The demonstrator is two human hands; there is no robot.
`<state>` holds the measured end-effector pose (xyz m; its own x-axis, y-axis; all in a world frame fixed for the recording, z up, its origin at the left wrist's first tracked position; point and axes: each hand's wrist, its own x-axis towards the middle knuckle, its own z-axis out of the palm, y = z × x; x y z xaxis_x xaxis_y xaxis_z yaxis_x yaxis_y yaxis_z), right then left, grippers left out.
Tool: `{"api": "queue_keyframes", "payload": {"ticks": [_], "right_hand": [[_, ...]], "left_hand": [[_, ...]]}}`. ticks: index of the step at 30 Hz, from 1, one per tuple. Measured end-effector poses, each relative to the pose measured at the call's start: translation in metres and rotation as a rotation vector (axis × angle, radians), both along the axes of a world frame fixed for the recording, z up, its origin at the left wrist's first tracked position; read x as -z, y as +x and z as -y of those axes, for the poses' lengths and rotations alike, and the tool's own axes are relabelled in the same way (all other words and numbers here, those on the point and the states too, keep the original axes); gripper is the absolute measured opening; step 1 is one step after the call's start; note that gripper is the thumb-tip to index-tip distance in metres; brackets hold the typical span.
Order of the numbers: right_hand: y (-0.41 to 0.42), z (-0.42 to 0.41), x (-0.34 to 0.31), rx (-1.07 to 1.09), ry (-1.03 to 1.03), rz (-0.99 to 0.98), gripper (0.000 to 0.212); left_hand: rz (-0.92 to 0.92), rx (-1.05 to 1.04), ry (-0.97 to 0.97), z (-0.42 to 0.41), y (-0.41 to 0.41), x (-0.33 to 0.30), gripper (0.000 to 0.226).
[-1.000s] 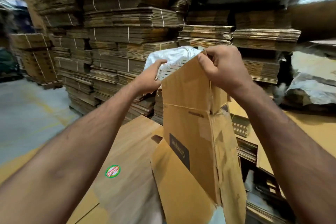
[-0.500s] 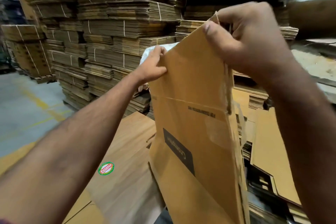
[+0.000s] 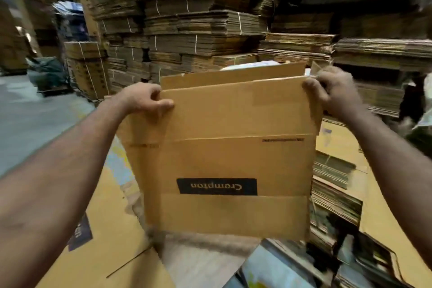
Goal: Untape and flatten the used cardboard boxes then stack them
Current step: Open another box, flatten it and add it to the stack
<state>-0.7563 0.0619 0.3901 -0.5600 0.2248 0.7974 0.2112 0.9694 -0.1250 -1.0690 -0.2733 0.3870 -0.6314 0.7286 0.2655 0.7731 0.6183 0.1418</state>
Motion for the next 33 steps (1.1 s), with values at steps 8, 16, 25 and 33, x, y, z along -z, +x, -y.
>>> {"api": "queue_keyframes", "payload": {"ticks": [8,16,25,33], "right_hand": [[-0.032,-0.052,0.07,0.397,-0.395,0.396,0.059],[-0.079,0.051,0.112,0.22,-0.273,0.35,0.108],[-0.109,0.044,0.149,0.052,-0.223,0.364,0.027],[-0.129,0.043,0.183,-0.075,-0.155,0.89,0.039]], "left_hand": [[-0.334,0.045,0.077,-0.022,0.037,0.067,0.037],[-0.462,-0.02,0.158,-0.096,0.106,0.084,0.034],[-0.093,-0.159,-0.38,-0.097,0.118,0.093,0.013],[0.444,0.008,-0.318,-0.113,0.136,0.149,0.039]]}}
